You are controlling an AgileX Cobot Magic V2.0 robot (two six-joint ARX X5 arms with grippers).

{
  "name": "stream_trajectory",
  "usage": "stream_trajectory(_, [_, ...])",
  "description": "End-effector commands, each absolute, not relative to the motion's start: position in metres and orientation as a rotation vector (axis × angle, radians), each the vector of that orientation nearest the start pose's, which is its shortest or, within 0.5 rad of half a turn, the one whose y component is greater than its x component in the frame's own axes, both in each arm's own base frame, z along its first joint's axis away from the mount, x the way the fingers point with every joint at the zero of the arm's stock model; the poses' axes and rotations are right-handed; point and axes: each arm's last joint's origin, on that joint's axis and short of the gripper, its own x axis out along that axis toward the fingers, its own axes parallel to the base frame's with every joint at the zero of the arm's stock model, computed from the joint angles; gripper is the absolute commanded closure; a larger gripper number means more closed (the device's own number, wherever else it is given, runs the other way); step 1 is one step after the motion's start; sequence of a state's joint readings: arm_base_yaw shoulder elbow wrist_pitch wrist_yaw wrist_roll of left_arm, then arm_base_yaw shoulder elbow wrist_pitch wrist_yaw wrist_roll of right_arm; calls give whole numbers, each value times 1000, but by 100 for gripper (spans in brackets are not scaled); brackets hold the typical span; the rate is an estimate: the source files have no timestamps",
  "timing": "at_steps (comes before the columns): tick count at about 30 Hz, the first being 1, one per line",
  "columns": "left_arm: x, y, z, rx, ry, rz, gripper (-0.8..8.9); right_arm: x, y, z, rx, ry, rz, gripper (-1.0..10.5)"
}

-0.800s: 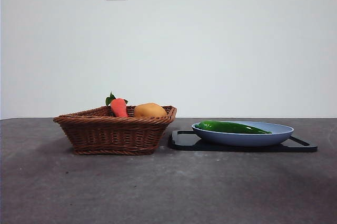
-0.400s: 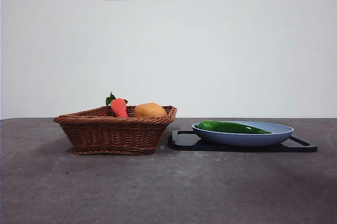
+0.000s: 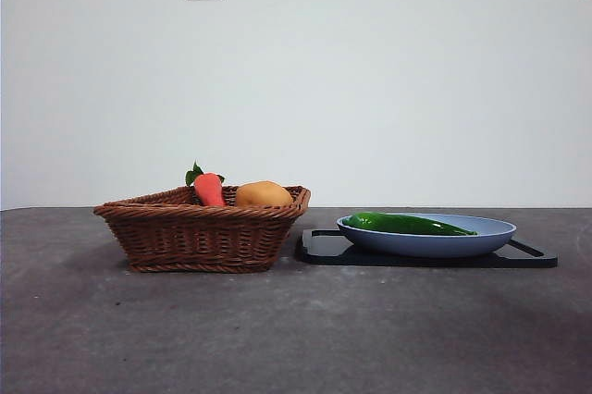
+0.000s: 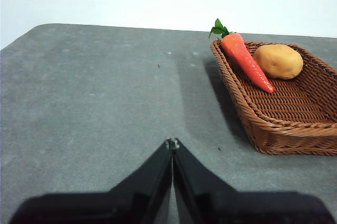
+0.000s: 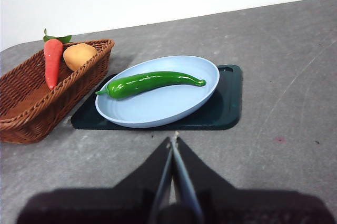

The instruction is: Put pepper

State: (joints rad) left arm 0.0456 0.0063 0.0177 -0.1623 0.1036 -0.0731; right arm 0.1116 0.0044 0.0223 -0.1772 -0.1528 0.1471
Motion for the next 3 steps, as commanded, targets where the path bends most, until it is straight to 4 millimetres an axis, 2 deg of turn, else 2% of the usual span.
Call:
stream_trajectory(1, [96,2,151,-94,149,-51,806,94,15,150,161,188,247,936])
stream_trajectory(3, [96,2,151,-94,149,-51,806,94,15,150,161,189,247,936])
